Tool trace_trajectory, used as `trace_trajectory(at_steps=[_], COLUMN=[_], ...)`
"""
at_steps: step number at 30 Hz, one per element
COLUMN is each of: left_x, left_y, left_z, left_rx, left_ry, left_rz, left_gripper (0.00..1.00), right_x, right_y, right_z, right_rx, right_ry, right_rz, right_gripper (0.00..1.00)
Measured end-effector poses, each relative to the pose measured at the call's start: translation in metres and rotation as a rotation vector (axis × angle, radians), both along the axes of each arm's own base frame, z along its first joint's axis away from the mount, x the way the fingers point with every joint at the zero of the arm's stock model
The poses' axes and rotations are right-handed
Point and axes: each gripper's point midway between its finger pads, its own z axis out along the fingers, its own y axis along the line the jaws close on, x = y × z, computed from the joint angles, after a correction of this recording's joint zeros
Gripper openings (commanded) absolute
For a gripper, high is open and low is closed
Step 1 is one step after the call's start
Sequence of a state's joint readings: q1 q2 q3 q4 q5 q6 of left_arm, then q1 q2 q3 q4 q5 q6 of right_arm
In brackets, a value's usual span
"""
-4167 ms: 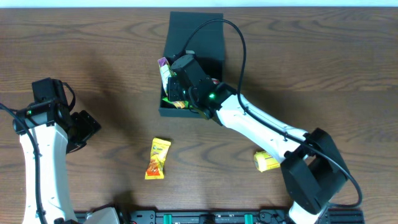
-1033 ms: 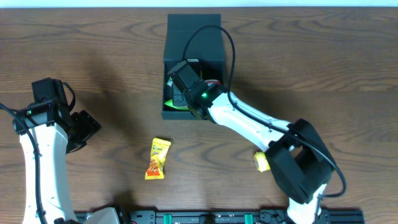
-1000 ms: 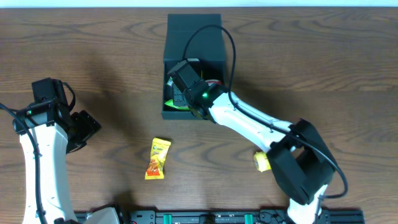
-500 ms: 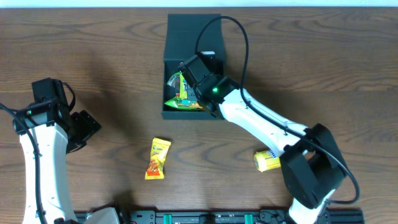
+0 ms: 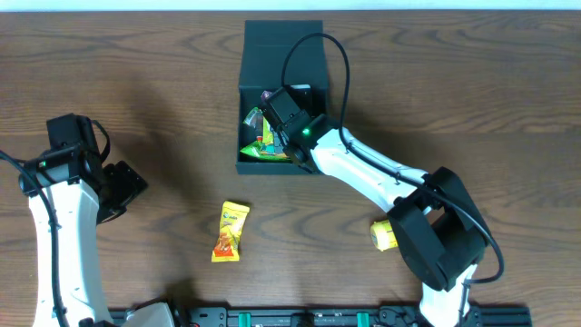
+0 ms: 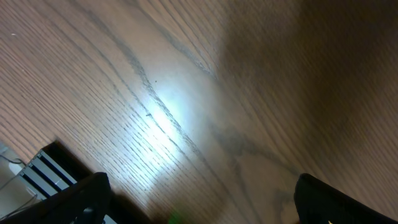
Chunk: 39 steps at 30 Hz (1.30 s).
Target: Pack container
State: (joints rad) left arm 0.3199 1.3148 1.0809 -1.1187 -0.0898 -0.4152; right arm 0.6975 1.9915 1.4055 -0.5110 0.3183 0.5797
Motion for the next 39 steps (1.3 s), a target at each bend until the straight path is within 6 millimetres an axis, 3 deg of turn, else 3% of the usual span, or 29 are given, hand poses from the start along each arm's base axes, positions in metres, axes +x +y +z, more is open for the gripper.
trace_trajectory(at_steps=[23, 33, 39], left_x=[0.0, 0.0, 0.0], left_y=[0.0, 0.0, 0.0], left_z=[0.0, 0.0, 0.0], left_rx=[0.0, 0.0, 0.0], left_ry=[0.0, 0.0, 0.0], left_rz=[0.0, 0.0, 0.0], left_gripper=[0.95, 0.95, 0.95], right_x=[0.004, 0.009, 0.006], right_y=[0.004, 0.028, 0.033], right_z=[-0.014, -0.012, -0.011], right_rx=[0.017, 0.149, 0.173], right_ry=[0.021, 0.029, 0.044], right_rz=[0.004, 0.055, 0.072], right_gripper=[0.01, 0.01, 0.01])
